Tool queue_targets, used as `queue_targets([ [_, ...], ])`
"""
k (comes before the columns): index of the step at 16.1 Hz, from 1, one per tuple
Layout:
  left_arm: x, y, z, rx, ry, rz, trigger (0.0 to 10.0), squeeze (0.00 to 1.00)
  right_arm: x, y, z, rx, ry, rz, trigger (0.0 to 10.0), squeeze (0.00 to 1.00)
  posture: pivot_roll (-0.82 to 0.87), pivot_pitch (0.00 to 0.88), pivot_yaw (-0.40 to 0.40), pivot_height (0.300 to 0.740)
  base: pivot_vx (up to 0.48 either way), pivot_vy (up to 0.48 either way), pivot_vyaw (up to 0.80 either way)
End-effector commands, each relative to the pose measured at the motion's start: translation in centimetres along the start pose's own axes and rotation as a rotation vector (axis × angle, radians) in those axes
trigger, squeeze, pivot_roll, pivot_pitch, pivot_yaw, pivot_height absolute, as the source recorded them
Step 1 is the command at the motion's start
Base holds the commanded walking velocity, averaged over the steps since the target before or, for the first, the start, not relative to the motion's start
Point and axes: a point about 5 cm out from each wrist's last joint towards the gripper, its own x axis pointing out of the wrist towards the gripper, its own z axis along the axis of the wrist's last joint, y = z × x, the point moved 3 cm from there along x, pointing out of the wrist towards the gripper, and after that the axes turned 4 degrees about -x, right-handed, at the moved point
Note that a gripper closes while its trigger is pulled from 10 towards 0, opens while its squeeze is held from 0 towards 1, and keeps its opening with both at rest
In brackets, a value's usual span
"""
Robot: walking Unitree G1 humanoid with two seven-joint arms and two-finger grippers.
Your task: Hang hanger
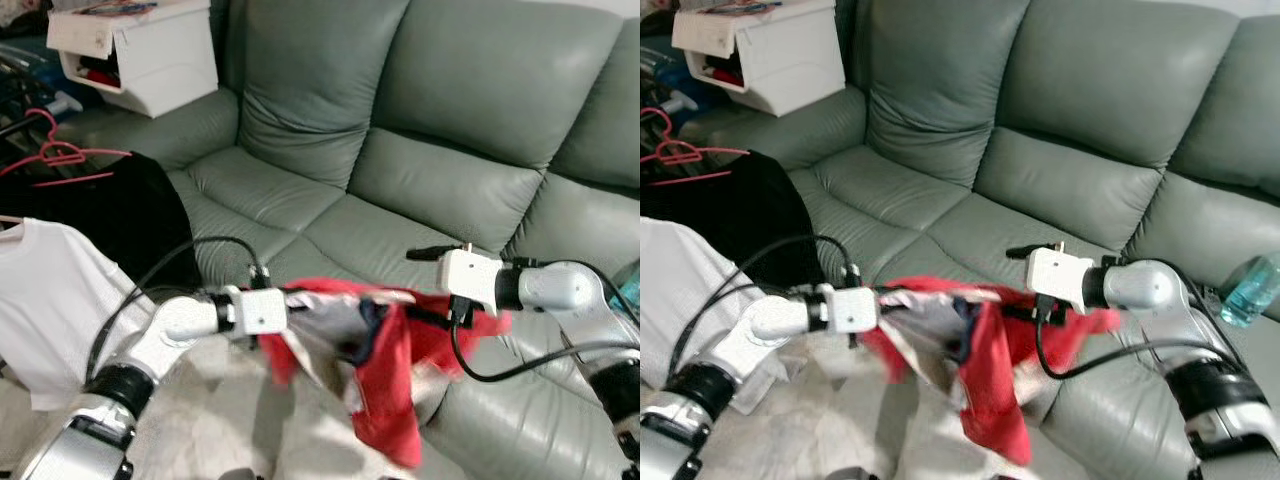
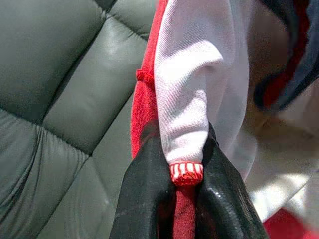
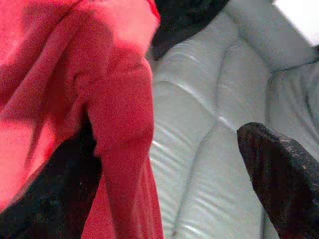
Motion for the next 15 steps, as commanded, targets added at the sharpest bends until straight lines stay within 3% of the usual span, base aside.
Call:
queue_targets([
  [1, -0.2, 0.6, 0.7, 0.02, -0.033, 0.021, 0.0, 0.0, 0.6, 0.1, 0.3, 0.017, -0.021, 0.04, 10.0, 0.39, -0.08, 0.0, 0.045, 0.74, 0.0, 0.0, 0.0],
  [2, -0.1, 0.5, 0.8, 0.019, -0.04, 0.018, 0.0, 0.0, 0.7, 0.4, 0.0, 0.04, -0.021, 0.059, 0.0, 0.0, -0.08, 0.0, 0.044, 0.74, 0.0, 0.0, 0.0],
  [6, 0.1, 0.2, 0.8, 0.022, -0.043, 0.005, 0.0, 0.0, 0.6, 2.2, -1.2, 0.135, 0.021, 0.248, 0.0, 0.0, -0.07, 0.0, 0.044, 0.74, 0.0, 0.0, 0.0],
  [15, 0.3, 0.2, 0.9, 0.014, -0.047, 0.01, 0.0, 0.0, 1.1, 3.2, -2.2, 0.159, 0.051, 0.306, 0.0, 0.0, -0.07, 0.0, 0.04, 0.74, 0.0, 0.0, 0.0],
])
